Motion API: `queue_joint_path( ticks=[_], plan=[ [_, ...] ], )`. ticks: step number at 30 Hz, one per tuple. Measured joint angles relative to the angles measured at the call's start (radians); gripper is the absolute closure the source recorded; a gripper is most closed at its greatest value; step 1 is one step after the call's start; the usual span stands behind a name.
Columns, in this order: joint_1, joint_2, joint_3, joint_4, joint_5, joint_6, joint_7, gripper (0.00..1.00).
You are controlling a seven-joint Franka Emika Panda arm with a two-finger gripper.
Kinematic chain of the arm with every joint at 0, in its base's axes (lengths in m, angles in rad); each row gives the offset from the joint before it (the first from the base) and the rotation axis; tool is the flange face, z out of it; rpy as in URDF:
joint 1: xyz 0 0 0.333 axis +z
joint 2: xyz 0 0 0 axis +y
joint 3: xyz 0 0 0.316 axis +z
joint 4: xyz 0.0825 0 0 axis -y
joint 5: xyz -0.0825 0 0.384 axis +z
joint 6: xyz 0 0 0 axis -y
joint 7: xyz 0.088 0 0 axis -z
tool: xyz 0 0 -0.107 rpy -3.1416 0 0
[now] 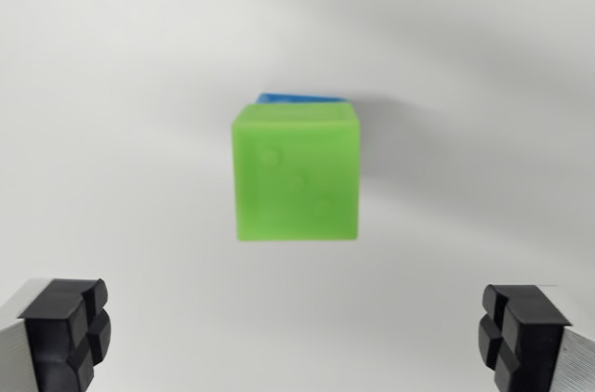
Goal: Stack cube
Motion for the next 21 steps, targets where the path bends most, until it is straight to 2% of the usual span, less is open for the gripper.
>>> queue_joint_path(
  ticks=[21],
  plan=[
    [0.000,-0.131,0.000,0.089,0.012,-0.219,-0.009,0.00]
  ],
)
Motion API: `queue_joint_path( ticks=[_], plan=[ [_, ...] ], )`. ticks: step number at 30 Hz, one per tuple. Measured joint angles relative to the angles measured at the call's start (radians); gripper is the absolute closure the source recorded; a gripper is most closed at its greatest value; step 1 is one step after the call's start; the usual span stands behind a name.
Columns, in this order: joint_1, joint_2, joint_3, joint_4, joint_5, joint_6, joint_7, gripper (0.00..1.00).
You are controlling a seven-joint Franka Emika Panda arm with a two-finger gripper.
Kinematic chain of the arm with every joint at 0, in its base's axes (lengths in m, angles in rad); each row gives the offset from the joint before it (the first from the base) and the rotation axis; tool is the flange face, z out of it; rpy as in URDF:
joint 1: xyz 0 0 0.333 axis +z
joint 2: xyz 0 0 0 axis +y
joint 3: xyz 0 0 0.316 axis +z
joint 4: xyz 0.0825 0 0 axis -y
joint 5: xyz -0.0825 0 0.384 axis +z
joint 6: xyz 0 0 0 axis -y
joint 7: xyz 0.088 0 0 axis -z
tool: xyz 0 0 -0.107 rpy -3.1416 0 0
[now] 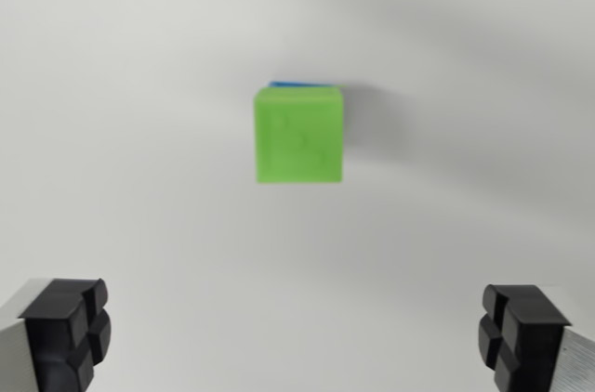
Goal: Stack cube
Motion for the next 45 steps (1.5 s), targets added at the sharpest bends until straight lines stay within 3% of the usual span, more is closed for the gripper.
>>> queue_joint_path(
  ticks=[24,45],
  plan=[
    [0.000,-0.059,0.000,0.105,0.004,-0.164,-0.003,0.00],
    [0.000,-0.063,0.000,0.118,0.005,-0.181,-0.004,0.00]
  ],
)
